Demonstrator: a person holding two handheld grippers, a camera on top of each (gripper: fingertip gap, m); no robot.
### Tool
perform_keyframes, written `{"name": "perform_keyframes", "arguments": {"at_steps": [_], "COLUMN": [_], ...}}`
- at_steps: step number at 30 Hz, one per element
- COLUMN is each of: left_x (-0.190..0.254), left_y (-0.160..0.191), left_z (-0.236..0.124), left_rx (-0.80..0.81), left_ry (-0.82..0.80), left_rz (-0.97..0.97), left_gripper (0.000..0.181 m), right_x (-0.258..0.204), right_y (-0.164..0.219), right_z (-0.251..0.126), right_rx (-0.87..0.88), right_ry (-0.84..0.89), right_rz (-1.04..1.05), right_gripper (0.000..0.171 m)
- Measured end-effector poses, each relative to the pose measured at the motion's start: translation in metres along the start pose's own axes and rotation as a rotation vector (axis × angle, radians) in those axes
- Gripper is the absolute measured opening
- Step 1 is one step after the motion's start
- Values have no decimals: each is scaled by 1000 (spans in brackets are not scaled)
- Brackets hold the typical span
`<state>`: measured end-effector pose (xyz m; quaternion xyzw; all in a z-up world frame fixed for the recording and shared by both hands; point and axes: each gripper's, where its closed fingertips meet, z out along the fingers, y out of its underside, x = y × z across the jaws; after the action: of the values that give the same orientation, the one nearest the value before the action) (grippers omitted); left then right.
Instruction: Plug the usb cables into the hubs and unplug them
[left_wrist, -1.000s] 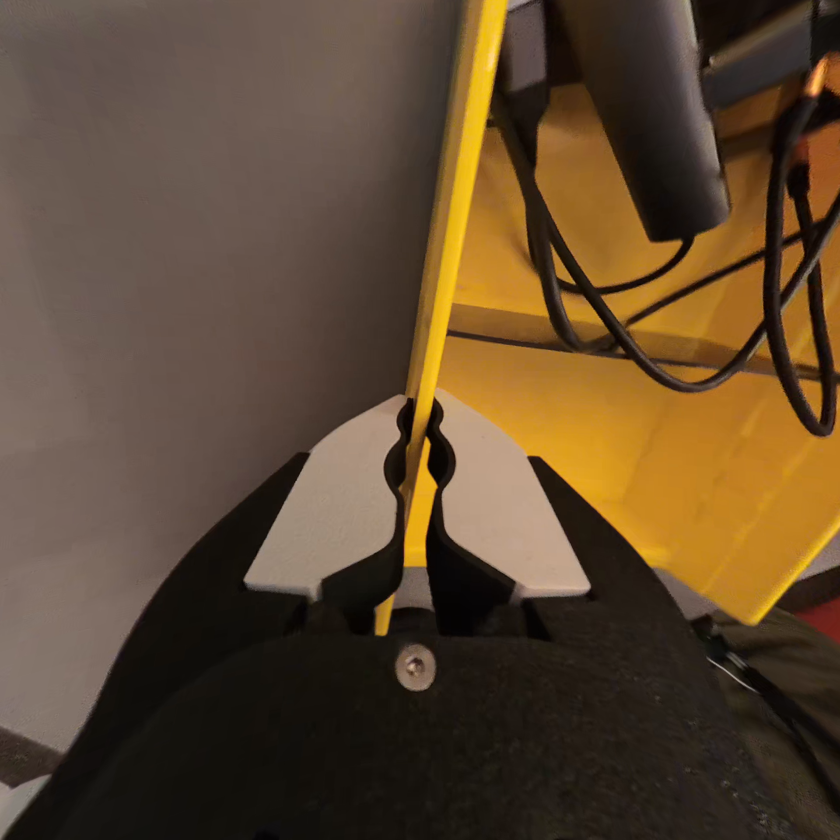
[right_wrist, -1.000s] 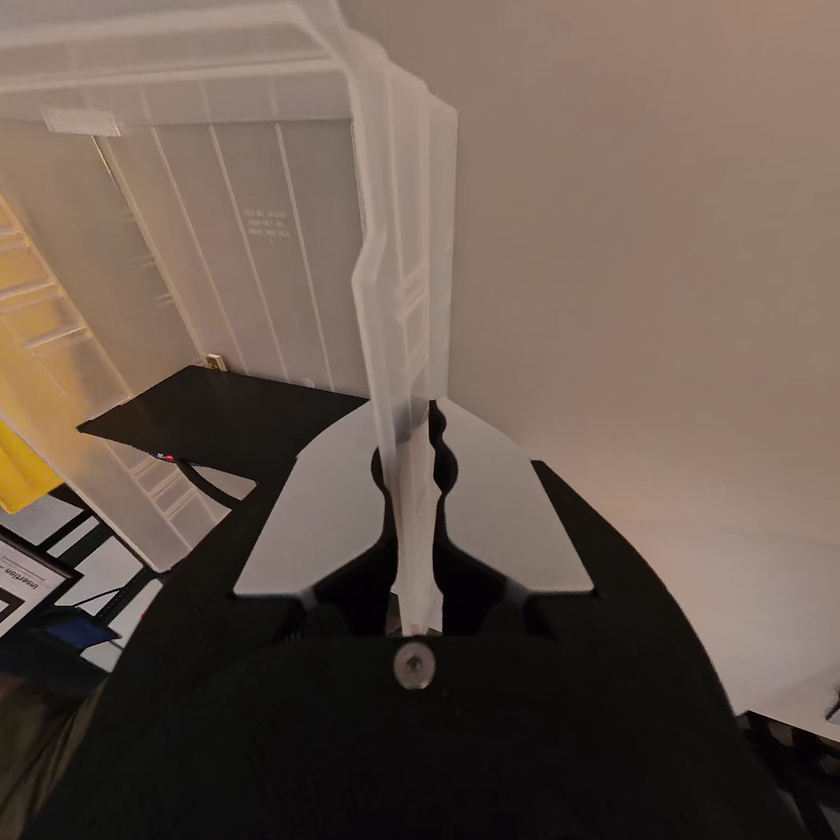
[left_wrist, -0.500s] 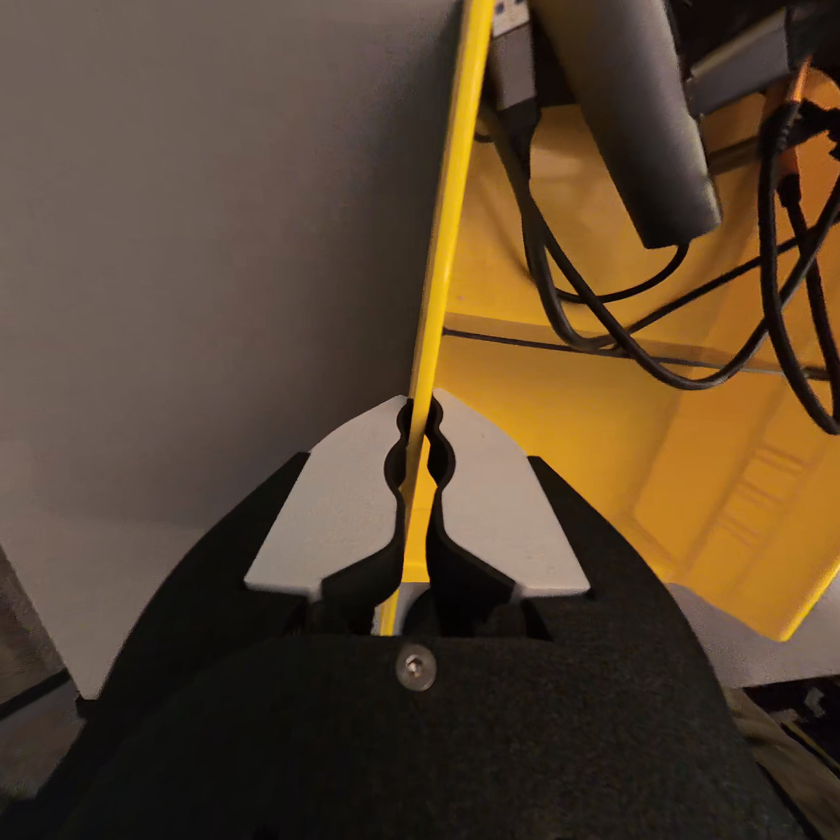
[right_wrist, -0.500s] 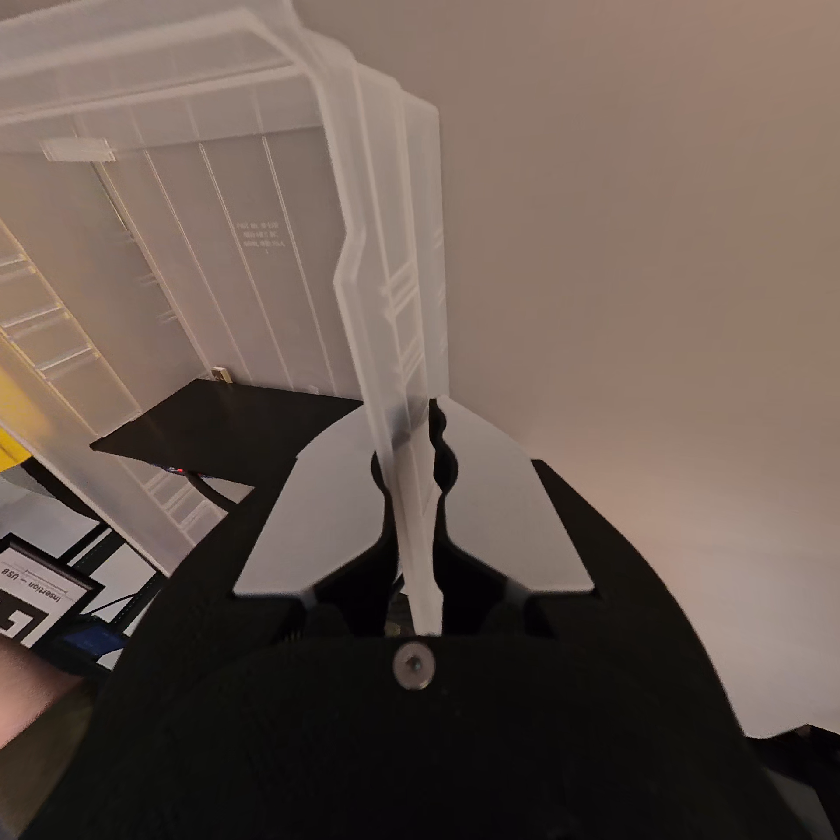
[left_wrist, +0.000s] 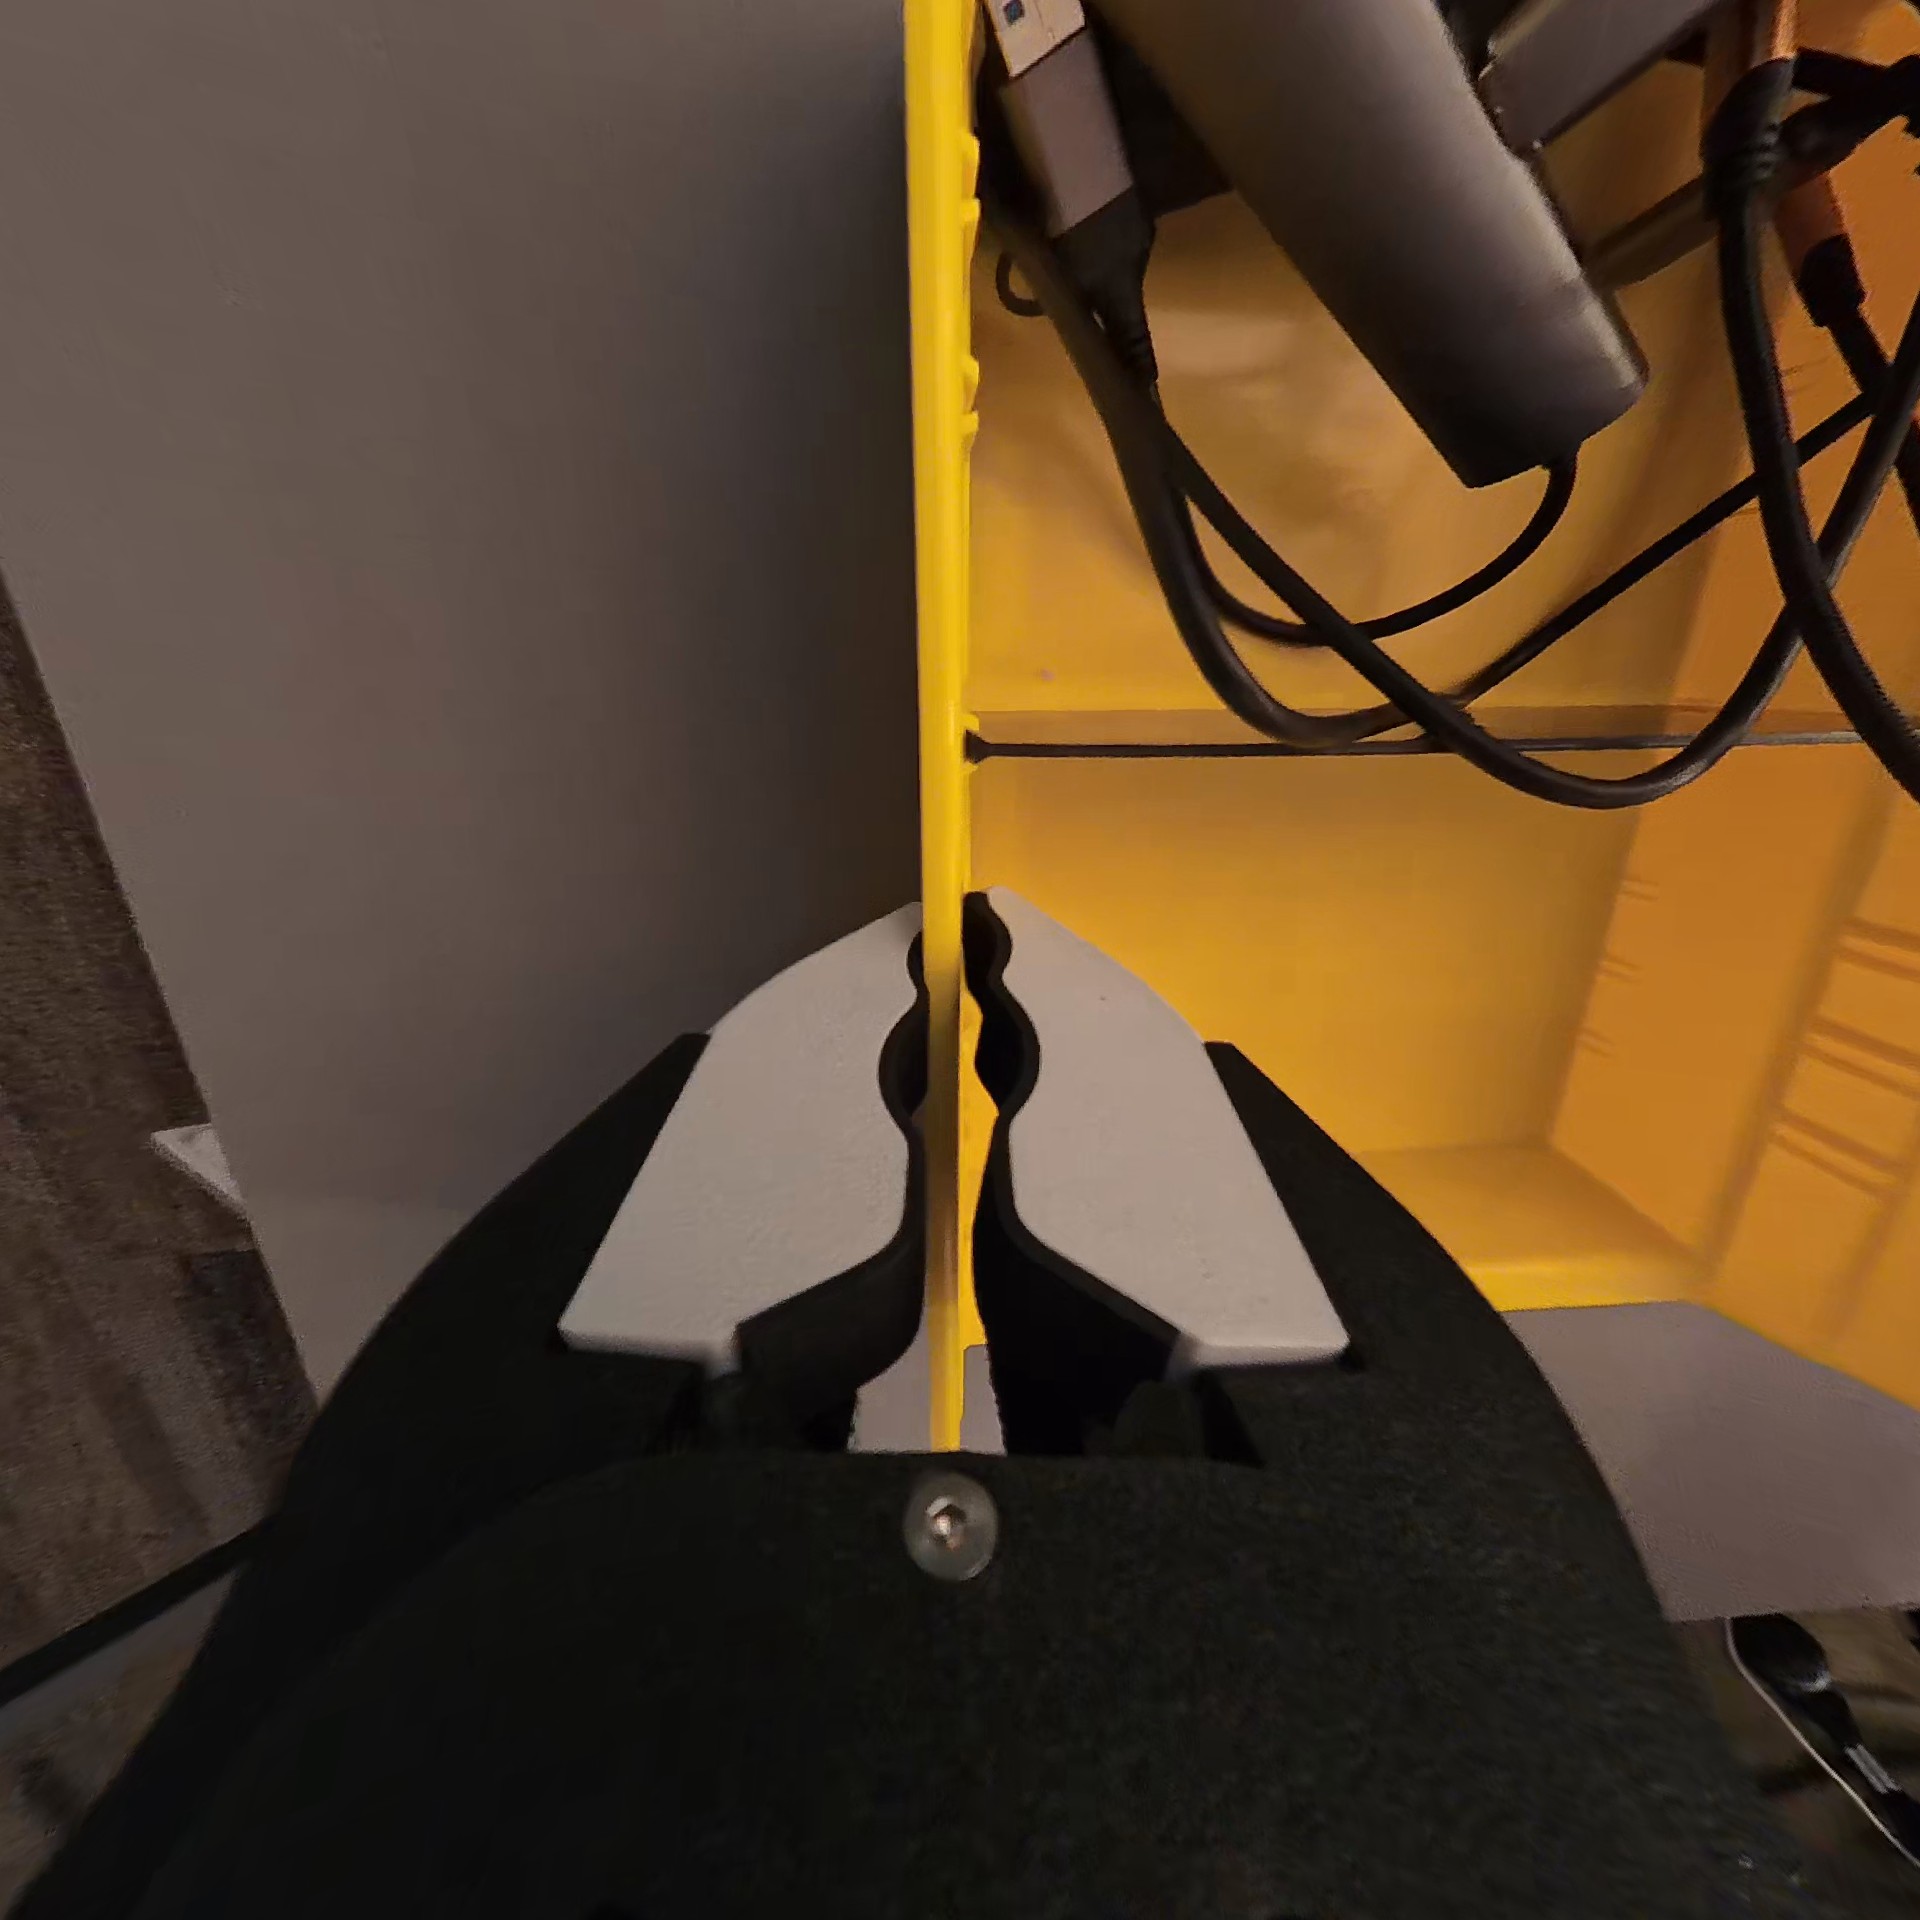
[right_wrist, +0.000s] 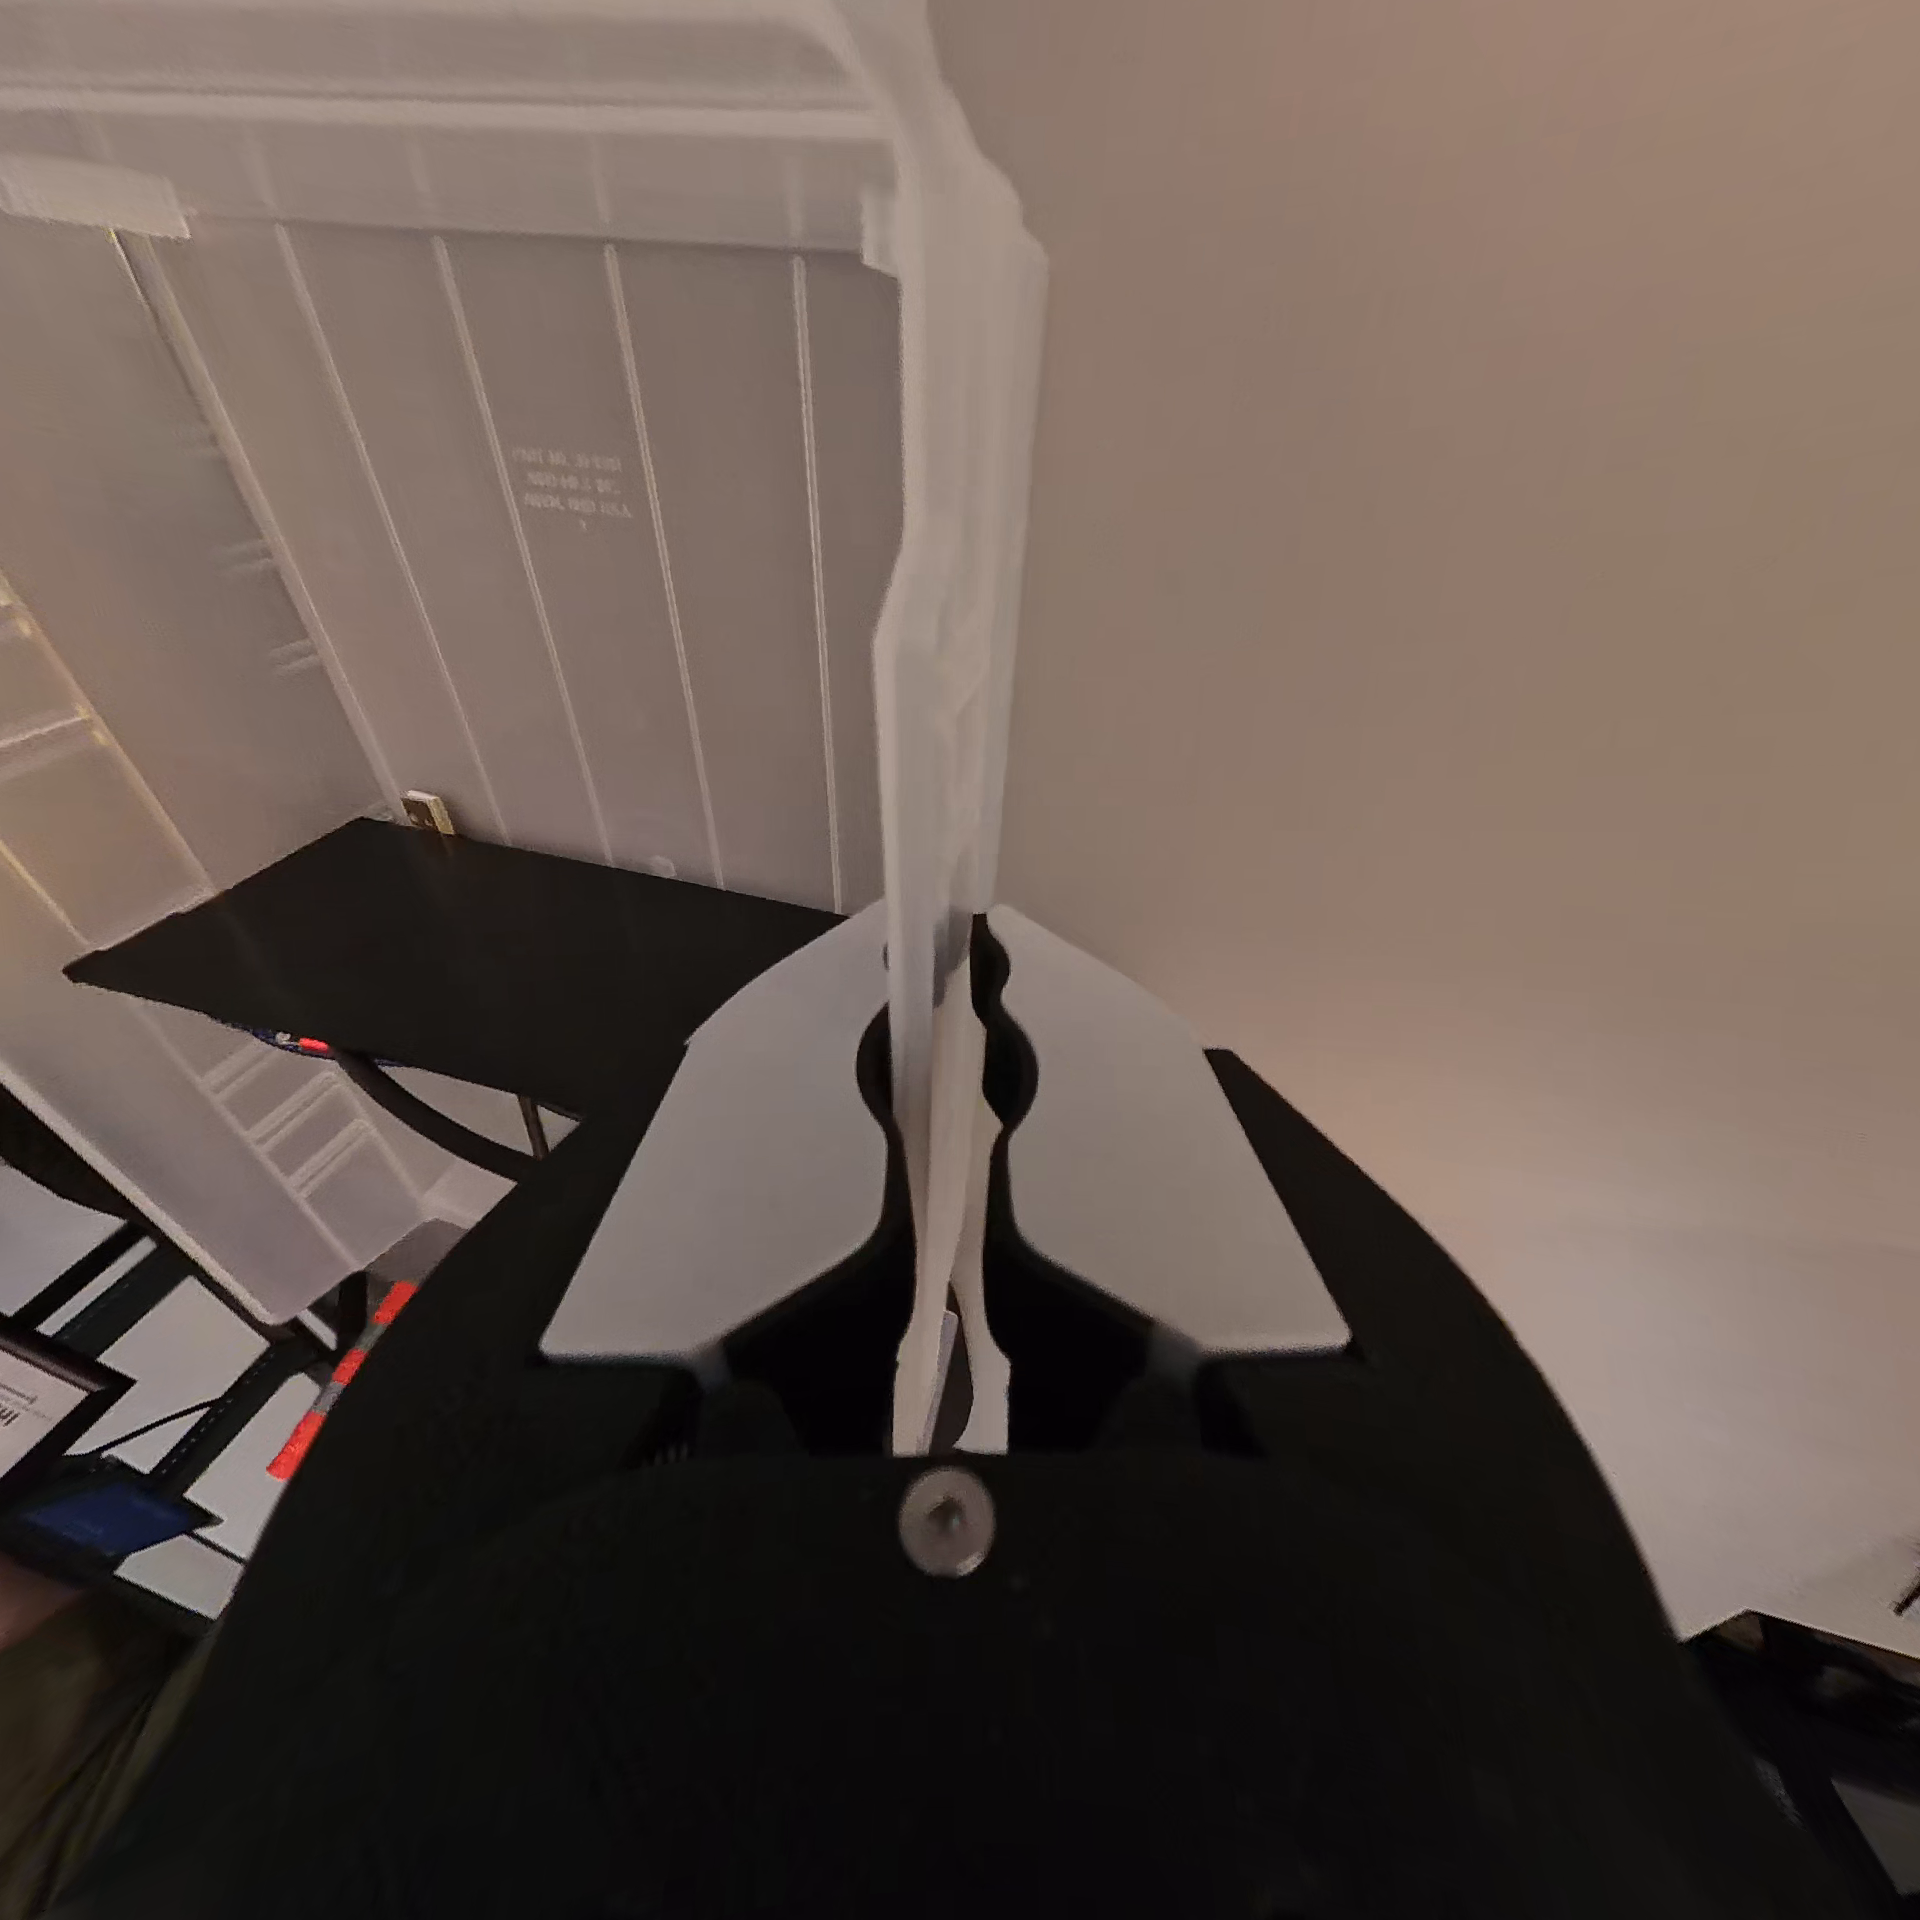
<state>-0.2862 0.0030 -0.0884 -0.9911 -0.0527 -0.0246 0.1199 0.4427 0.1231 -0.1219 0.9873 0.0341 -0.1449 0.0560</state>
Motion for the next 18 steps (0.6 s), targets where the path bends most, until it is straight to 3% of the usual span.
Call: {"name": "perform_keyframes", "arguments": {"at_steps": [11, 18], "left_x": [-16, -20], "left_y": [12, 19], "left_z": [-4, -5], "left_rx": [23, 24], "left_ry": [-28, -42], "left_rz": [29, 40], "left_gripper": [4, 5], "right_x": [19, 21], "right_y": [-14, -18], "right_z": [-6, -7], "right_rx": [60, 79], "right_ry": [171, 179], "right_rz": [-200, -297], "right_gripper": [7, 8]}}
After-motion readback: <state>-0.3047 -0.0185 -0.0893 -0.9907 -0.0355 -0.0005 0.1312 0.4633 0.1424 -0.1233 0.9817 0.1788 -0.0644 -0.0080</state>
